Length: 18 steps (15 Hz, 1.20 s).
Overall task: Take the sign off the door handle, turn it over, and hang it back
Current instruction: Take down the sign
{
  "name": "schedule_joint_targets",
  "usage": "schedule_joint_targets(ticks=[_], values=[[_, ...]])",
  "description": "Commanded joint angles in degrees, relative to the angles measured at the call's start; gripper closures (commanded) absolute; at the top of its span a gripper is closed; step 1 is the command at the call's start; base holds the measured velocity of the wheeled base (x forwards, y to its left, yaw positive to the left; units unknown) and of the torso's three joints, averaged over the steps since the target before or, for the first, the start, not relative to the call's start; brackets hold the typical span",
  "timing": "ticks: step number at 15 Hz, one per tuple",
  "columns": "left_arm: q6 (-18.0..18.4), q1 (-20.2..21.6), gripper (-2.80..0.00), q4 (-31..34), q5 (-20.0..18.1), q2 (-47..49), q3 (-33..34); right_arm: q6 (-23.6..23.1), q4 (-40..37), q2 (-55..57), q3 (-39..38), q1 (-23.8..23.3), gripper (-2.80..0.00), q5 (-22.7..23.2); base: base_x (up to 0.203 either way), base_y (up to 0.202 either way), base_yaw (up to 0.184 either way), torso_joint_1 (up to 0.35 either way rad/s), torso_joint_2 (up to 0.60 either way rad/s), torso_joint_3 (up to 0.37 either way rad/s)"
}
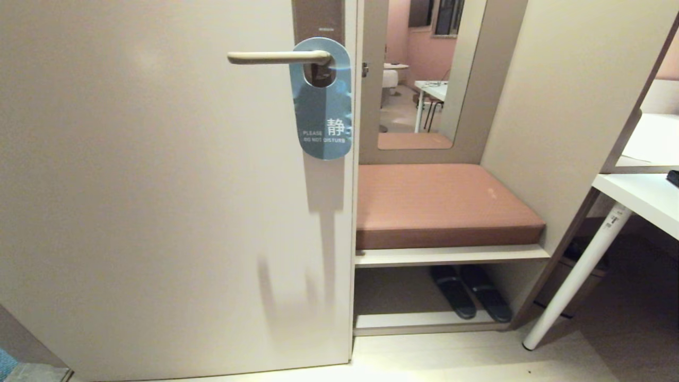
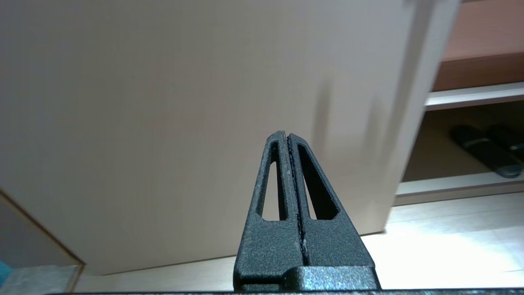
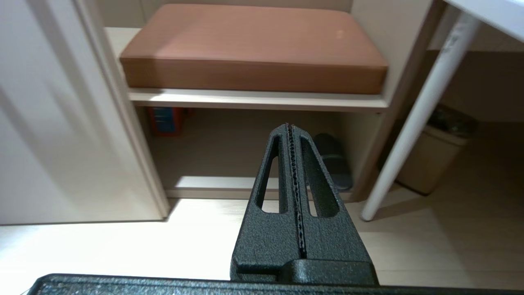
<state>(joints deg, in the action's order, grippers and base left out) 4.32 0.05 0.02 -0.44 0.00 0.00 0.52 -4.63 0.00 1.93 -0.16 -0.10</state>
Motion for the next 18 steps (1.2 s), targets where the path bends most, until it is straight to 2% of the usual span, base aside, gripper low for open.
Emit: schedule_joint_targets(ticks=[1,7,18], values=[[-0.02,0.04,0.0,0.07,0.0,0.09,0.0,0.0,-0.03,0.0,0.01,-0.02,0.0,0.02,0.0,0.196,-0.004,0.0,0.0,0.002],[0.25,0.04,0.0,-0.02,-0.09,0.02,0.0,0.0,-0.03,0.0,0.01,-0.02,0.0,0.02,0.0,0.169,-0.002,0.002,0.01,0.001],[0.07,0.04,0.0,-0.02,0.0,0.09,0.0,0.0,-0.03,0.0,0.01,-0.02,0.0,0.02,0.0,0.0,0.0,0.0,0.0,0.0]])
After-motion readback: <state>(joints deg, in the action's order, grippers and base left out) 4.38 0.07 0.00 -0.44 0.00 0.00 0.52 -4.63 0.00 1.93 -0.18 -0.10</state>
